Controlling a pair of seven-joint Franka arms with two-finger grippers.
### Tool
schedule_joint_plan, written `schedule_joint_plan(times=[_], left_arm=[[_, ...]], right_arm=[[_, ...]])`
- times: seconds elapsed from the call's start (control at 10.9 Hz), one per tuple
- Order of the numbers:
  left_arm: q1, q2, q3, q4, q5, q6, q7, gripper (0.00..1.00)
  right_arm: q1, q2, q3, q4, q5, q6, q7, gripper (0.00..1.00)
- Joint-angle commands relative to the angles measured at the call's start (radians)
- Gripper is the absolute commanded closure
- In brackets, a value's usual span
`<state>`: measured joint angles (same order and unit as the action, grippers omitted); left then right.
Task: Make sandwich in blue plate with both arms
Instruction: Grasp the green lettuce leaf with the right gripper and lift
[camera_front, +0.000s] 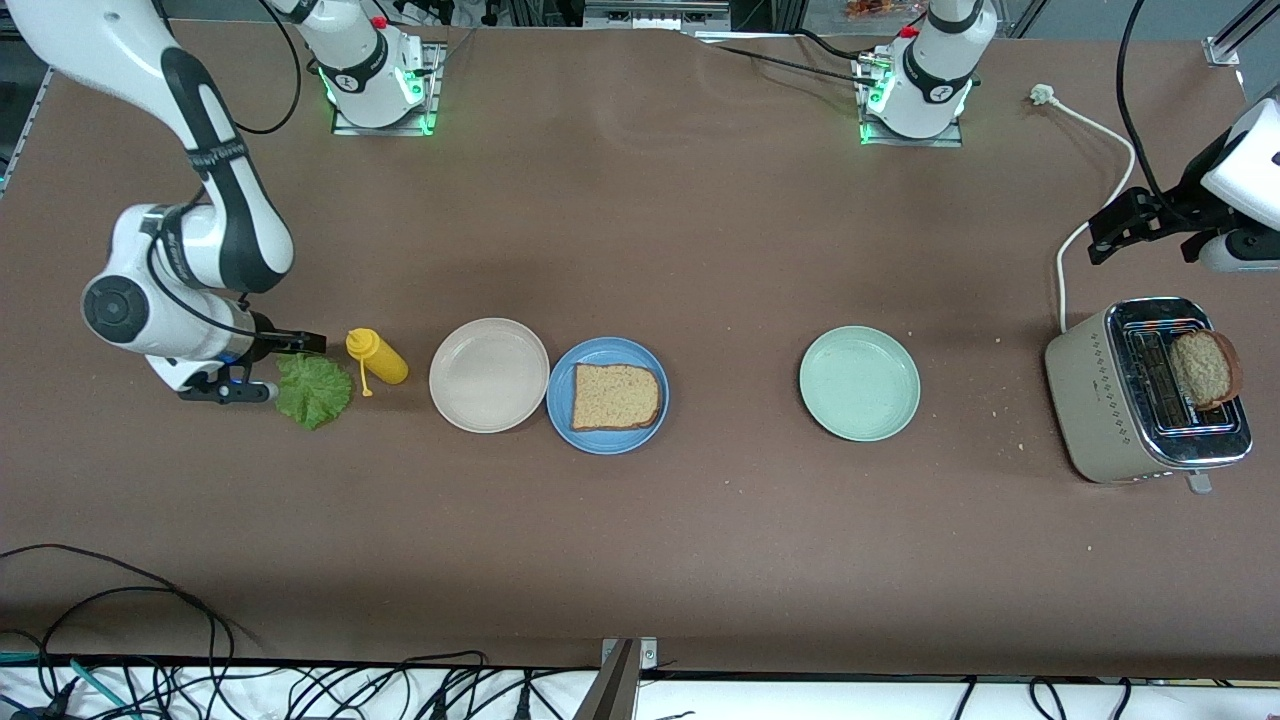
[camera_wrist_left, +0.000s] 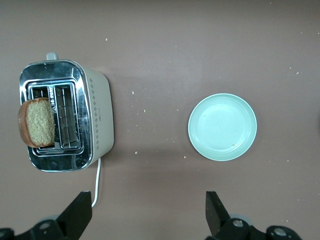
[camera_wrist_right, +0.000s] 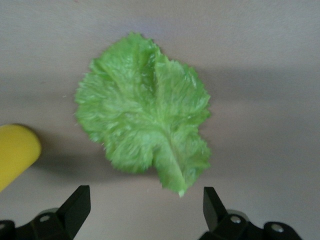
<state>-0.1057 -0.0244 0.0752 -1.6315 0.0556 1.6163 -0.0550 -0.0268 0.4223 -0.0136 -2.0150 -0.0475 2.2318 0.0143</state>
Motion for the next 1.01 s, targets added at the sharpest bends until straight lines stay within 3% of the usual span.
schedule_joint_plan(times=[0.0,0.18,0.37,0.73,0.92], left_arm=[[0.004,-0.008,-0.002,0.002,-0.023,-0.021,0.023,0.00],[0.032,-0.002,0.005,0.001,-0.036,-0.026,0.026,0.00],[0.066,0.008,0.005,0.001,-0.069,-0.035,0.030,0.00],[0.055,0.008,-0.002,0.004,-0.069,-0.035,0.027,0.00],[0.050,0.008,-0.005,0.004,-0.066,-0.035,0.026,0.00]], right_arm=[[-0.016,0.055,-0.002,0.012,-0.012,0.063,-0.019,0.01],[-0.019,0.090,-0.002,0.015,-0.020,0.106,-0.019,0.16],[-0.015,0.098,-0.002,0.018,-0.014,0.101,0.019,0.65],[-0.012,0.087,0.001,0.050,-0.012,0.045,0.059,0.89],[-0.010,0.082,0.006,0.180,-0.011,-0.160,0.058,0.90]])
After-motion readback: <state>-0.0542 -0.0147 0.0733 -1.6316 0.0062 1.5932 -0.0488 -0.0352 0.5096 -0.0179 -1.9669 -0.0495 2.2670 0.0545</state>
